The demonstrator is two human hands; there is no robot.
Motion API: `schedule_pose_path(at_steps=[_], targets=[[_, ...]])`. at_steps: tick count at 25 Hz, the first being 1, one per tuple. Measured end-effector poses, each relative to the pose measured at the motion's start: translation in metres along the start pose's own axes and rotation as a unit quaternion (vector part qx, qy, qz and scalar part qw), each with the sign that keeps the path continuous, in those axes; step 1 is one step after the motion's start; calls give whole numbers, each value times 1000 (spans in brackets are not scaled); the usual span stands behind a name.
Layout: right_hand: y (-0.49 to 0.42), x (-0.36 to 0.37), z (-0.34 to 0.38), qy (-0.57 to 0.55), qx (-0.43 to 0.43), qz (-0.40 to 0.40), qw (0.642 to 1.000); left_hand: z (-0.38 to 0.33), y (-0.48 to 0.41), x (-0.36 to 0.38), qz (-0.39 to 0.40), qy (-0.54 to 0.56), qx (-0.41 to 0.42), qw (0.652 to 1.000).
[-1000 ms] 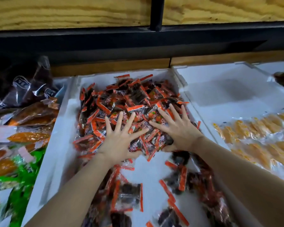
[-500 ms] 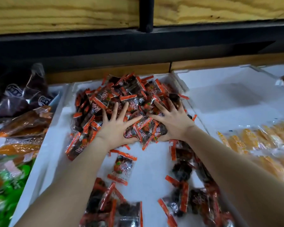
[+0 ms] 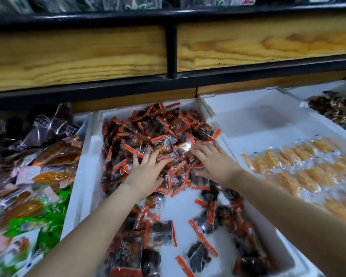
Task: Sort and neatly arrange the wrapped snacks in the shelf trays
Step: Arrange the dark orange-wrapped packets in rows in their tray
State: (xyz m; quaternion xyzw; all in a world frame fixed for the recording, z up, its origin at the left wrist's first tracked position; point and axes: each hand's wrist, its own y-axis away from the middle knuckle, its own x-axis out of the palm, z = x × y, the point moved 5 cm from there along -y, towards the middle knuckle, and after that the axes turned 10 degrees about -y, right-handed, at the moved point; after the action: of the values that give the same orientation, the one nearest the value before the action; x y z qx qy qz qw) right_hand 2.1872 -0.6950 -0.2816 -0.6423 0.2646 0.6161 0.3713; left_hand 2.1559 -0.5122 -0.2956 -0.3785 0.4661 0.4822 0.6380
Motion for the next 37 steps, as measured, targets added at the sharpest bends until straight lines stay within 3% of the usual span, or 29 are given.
schedule_pose_path(at_steps=[2, 5, 8, 10, 13, 15, 17, 19, 23, 26, 27, 30, 31, 33, 34, 37], targets=[[34, 4, 21, -82, -26, -26, 996, -11, 33, -5, -19, 35, 53, 998], [79, 26, 53, -152, -62, 50, 985, -30, 82, 15, 74, 61, 119, 988], [106, 59, 78, -67, -78, 164, 981, -44, 107, 37, 125, 67, 114, 983], [114, 67, 89, 17, -68, 181, 981, -51, 111, 40, 103, 78, 92, 987], [119, 62, 99, 44, -47, 167, 984, -59, 116, 33, 67, 104, 55, 991], [121, 53, 96, -22, 10, 148, 989, -60, 125, 23, 11, 153, 27, 988], [124, 38, 91, -171, 110, 90, 975, -50, 136, 13, -50, 233, -31, 971], [126, 25, 91, -306, 170, 7, 937, -36, 143, 8, -74, 342, -97, 932], [118, 18, 126, -583, 211, -91, 780, -27, 148, 20, -19, 613, -165, 772], [108, 15, 152, -631, 192, -105, 745, -33, 153, 17, 51, 722, -129, 678], [105, 14, 158, -640, 180, -95, 741, -29, 153, 17, 51, 724, -127, 676], [98, 8, 173, -617, 125, -73, 774, -10, 151, 7, -10, 653, -128, 747], [97, 13, 173, -617, 127, -76, 773, -3, 149, 2, -38, 642, -132, 754], [98, 27, 171, -595, 148, -89, 785, 13, 146, 0, -90, 637, -160, 749], [99, 33, 173, -553, 146, -72, 817, 20, 147, -2, -112, 642, -174, 738], [97, 65, 192, -358, 88, 126, 921, 30, 148, 6, -156, 652, -204, 713]])
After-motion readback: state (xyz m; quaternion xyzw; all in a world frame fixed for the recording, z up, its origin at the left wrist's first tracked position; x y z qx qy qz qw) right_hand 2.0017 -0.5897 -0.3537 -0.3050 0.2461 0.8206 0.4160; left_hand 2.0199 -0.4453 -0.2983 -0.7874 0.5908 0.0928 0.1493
